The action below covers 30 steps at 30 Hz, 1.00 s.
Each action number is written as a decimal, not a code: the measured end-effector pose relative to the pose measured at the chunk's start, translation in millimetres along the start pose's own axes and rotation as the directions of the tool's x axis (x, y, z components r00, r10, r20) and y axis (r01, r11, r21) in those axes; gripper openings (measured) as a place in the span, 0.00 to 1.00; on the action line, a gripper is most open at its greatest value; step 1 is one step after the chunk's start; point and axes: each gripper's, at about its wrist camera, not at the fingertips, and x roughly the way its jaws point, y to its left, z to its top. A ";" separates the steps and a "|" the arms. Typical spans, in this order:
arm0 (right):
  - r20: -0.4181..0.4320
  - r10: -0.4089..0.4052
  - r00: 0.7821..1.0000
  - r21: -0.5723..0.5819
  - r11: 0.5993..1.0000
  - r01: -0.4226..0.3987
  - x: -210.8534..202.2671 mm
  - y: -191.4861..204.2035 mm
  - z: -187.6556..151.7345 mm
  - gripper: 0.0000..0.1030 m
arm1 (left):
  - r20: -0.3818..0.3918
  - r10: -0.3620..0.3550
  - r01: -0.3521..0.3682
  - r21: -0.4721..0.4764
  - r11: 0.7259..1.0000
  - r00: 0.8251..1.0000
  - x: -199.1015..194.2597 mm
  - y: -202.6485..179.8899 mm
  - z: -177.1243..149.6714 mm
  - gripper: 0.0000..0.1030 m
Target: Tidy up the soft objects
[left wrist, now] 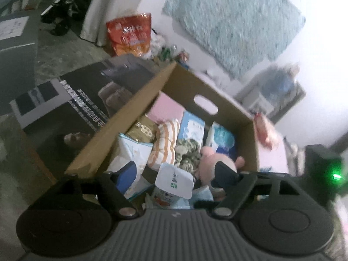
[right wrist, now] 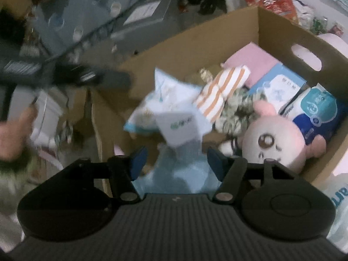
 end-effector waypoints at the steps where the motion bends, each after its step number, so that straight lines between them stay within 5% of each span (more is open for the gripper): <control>1: 0.013 -0.009 1.000 -0.002 1.000 0.009 5.3 0.5 4.1 0.73 | 0.022 -0.002 0.003 -0.017 1.000 1.000 -6.5 4.5 -2.2 0.80; 5: 0.032 -0.041 0.999 -0.086 0.995 0.044 30.2 7.7 19.3 0.87 | 0.069 0.020 -0.016 -0.064 0.998 0.997 -23.2 19.5 -10.4 0.82; 9: -0.057 -0.073 0.996 -0.152 0.986 0.064 69.3 10.7 33.1 0.88 | 0.076 0.037 -0.031 -0.076 0.997 0.996 -31.4 30.5 -18.1 0.82; 13: -0.145 -0.082 0.986 -0.111 0.992 0.066 93.9 6.8 39.4 0.73 | 0.085 0.054 -0.045 -0.098 0.994 0.995 -35.7 41.4 -29.0 0.82; 22: 0.001 -0.304 0.953 -0.197 0.934 0.298 86.5 32.8 23.6 0.72 | 0.066 0.077 -0.068 -0.127 0.990 0.995 -30.6 60.2 -41.1 0.82; 30: -0.070 -0.268 0.961 -0.194 0.948 0.251 96.0 30.2 25.0 0.73 | 0.071 0.097 -0.089 -0.108 0.990 0.993 -33.0 55.4 -45.8 0.82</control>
